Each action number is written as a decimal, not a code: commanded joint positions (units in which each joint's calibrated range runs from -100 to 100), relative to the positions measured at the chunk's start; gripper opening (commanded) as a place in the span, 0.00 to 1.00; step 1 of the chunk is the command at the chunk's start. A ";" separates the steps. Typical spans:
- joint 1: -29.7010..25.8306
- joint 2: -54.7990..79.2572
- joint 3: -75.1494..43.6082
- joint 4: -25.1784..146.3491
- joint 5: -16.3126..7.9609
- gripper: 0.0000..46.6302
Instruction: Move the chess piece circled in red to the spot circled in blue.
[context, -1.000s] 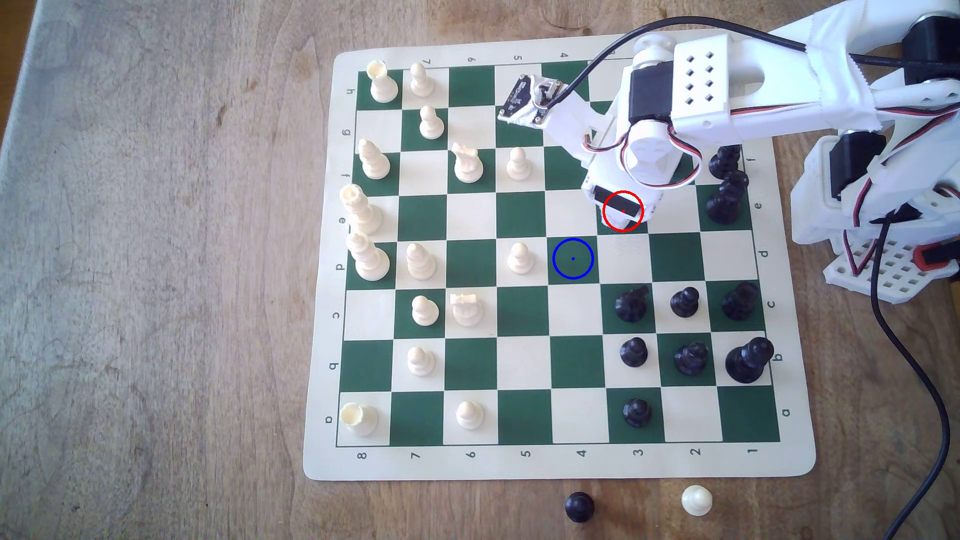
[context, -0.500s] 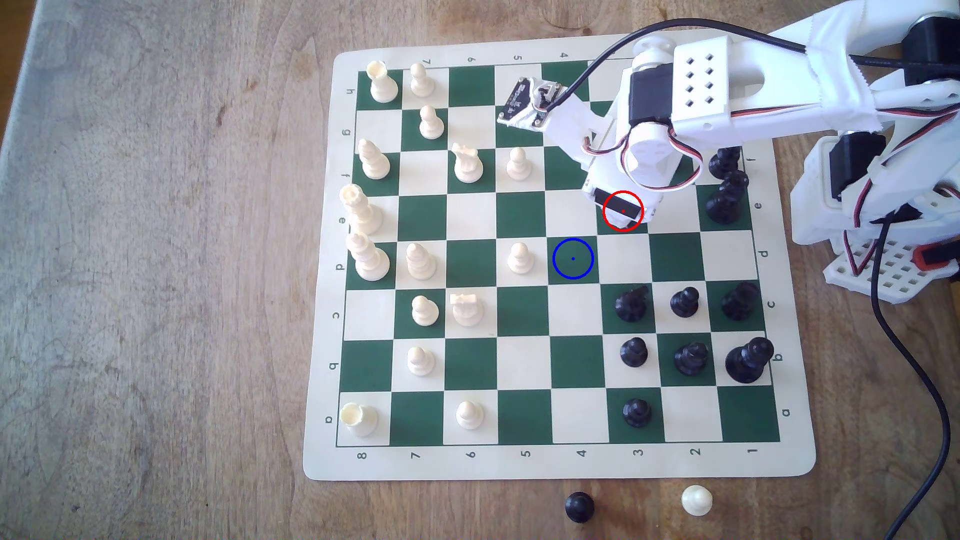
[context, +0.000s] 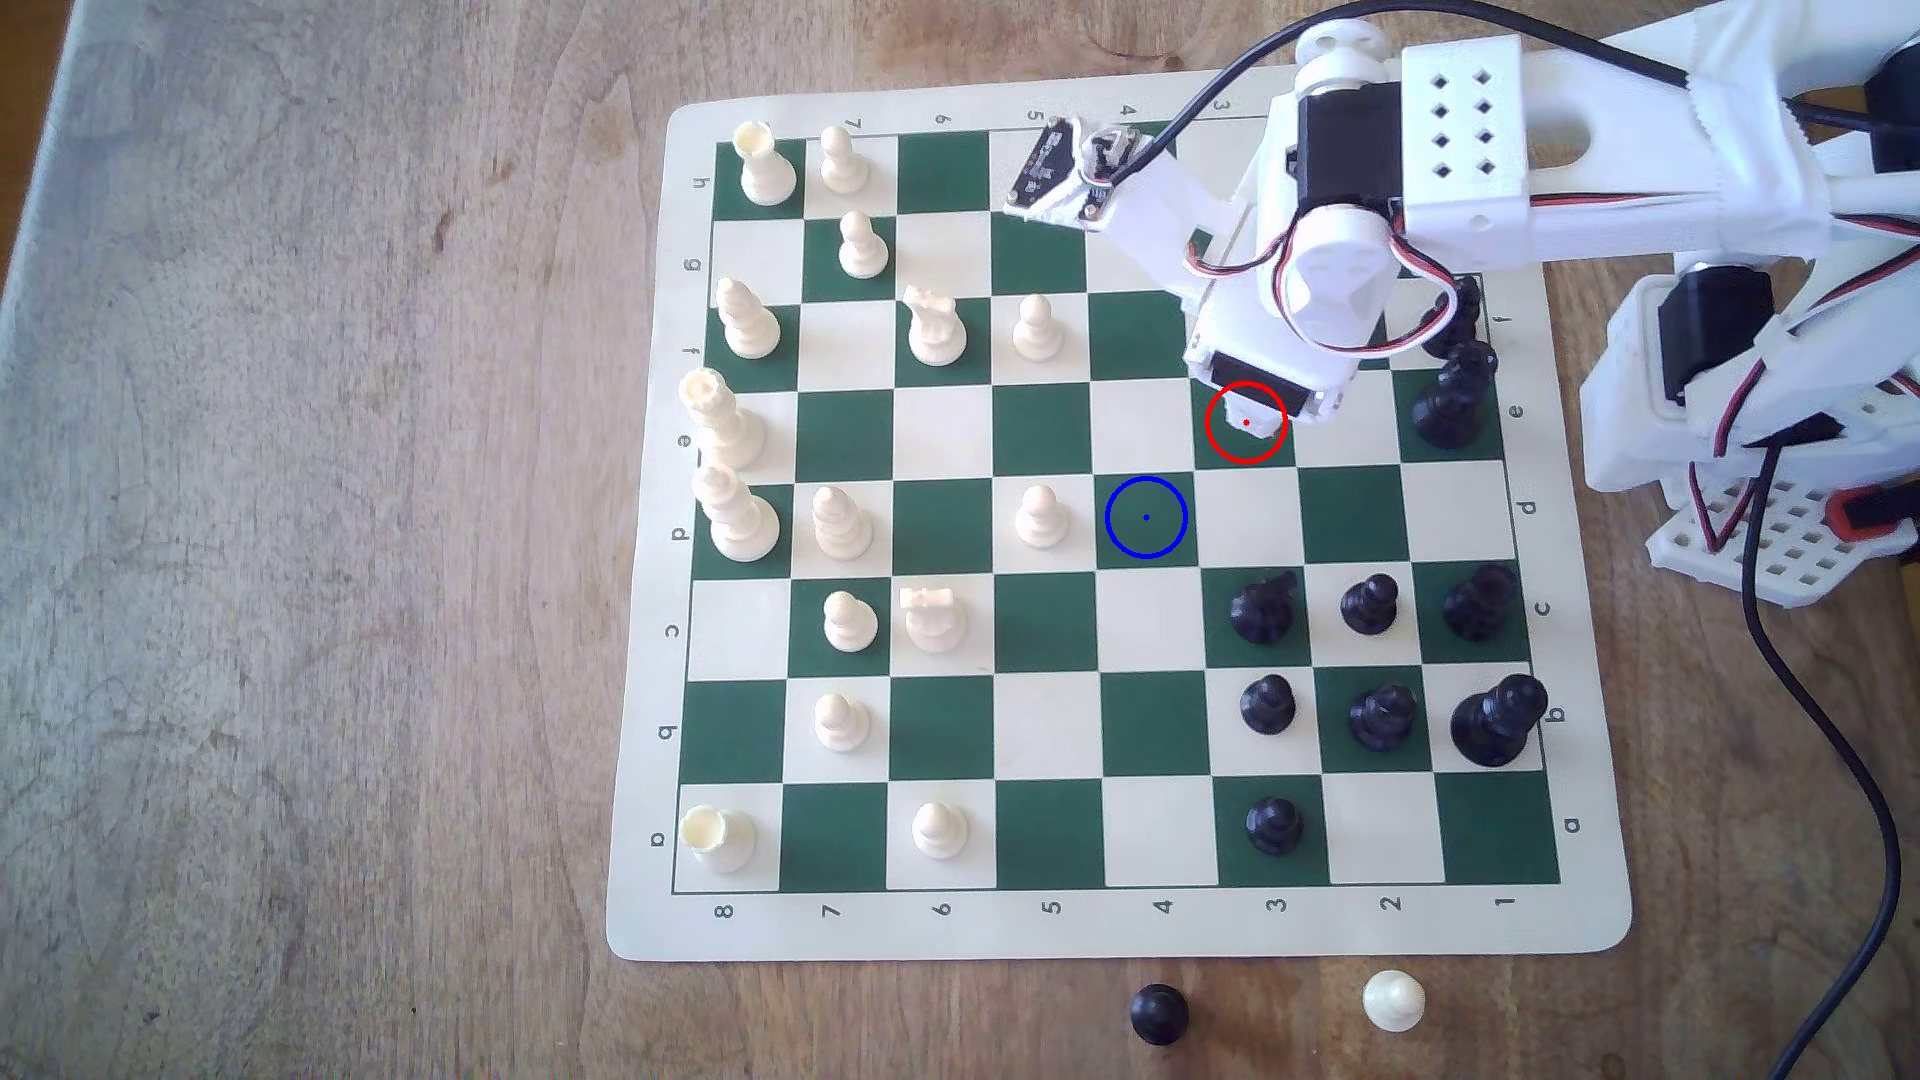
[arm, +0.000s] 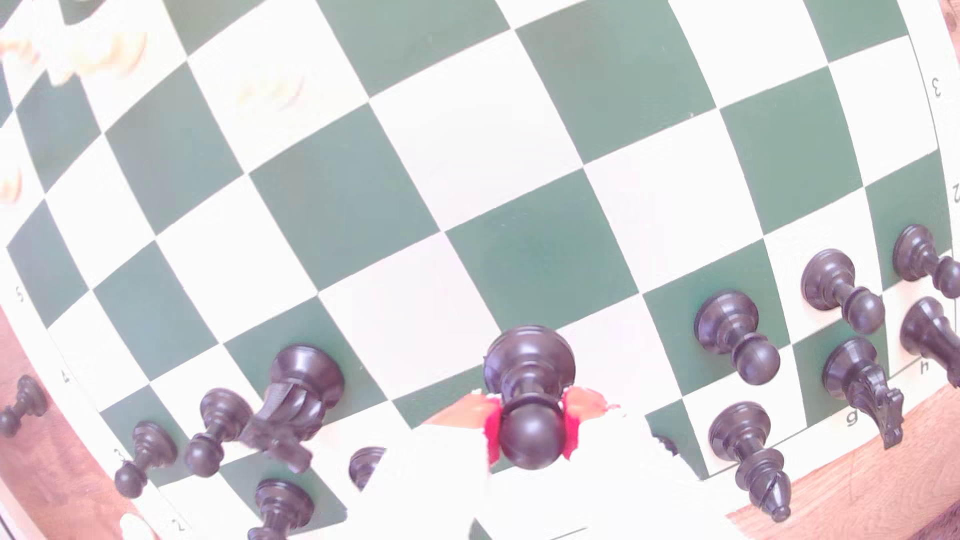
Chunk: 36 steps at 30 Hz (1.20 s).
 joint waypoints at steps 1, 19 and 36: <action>-3.50 -1.51 -13.35 4.32 -0.44 0.01; -9.05 13.68 -18.43 -4.69 -1.17 0.01; -8.50 19.71 -19.70 -7.72 -1.32 0.01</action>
